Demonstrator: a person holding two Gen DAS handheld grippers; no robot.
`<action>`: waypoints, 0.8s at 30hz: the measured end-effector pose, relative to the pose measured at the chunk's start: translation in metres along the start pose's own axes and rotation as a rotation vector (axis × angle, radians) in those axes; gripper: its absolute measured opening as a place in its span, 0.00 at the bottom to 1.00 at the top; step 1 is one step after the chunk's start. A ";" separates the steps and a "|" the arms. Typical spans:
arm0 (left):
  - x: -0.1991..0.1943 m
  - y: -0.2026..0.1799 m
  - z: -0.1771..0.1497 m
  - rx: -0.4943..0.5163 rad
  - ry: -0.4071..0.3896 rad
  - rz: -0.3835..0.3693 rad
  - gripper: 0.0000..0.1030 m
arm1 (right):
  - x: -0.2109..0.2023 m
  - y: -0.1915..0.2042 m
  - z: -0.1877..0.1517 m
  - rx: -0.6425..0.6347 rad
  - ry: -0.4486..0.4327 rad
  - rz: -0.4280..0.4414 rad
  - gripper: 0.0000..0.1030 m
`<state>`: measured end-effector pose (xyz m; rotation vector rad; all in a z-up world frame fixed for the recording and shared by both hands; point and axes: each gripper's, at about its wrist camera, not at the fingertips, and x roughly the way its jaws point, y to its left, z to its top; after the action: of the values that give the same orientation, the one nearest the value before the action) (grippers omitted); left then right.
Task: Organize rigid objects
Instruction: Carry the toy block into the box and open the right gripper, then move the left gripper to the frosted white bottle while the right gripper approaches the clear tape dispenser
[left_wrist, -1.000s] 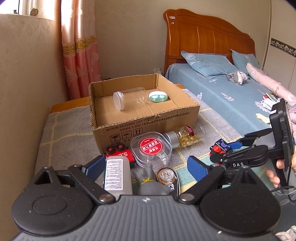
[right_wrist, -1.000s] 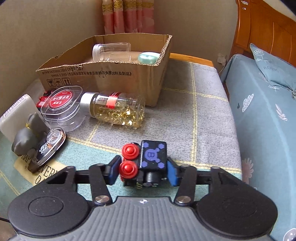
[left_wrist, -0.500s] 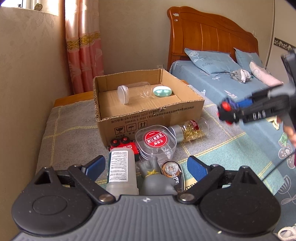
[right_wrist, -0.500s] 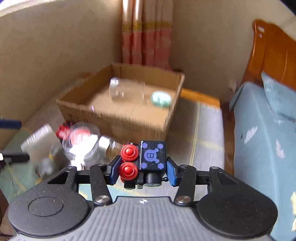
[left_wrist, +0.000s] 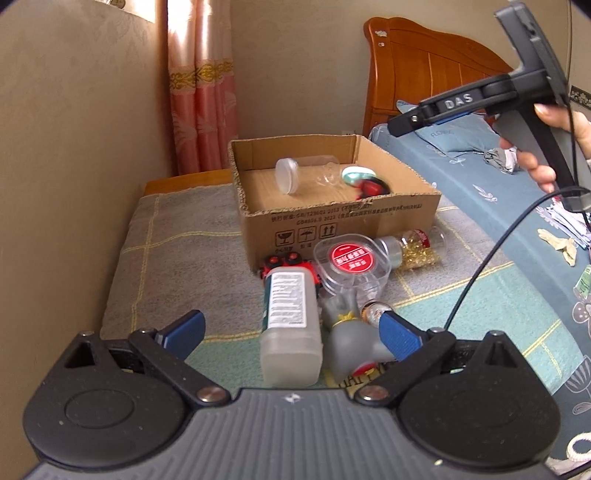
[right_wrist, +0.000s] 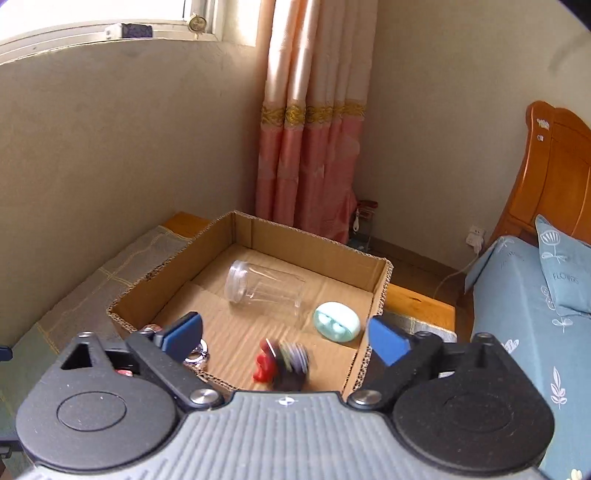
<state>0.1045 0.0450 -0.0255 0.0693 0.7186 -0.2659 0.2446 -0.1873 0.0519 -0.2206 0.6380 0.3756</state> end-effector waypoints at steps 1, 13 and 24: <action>0.000 0.002 -0.001 -0.005 0.001 -0.001 0.97 | -0.002 0.003 -0.002 -0.004 0.003 0.003 0.98; 0.019 0.004 -0.012 0.014 0.023 0.069 0.97 | -0.021 0.037 -0.067 -0.004 0.048 -0.099 1.00; 0.037 0.014 -0.019 -0.016 0.058 0.101 0.97 | -0.023 0.047 -0.134 0.258 0.120 -0.092 1.00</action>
<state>0.1221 0.0533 -0.0647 0.0979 0.7720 -0.1625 0.1366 -0.1929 -0.0432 -0.0260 0.7843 0.1903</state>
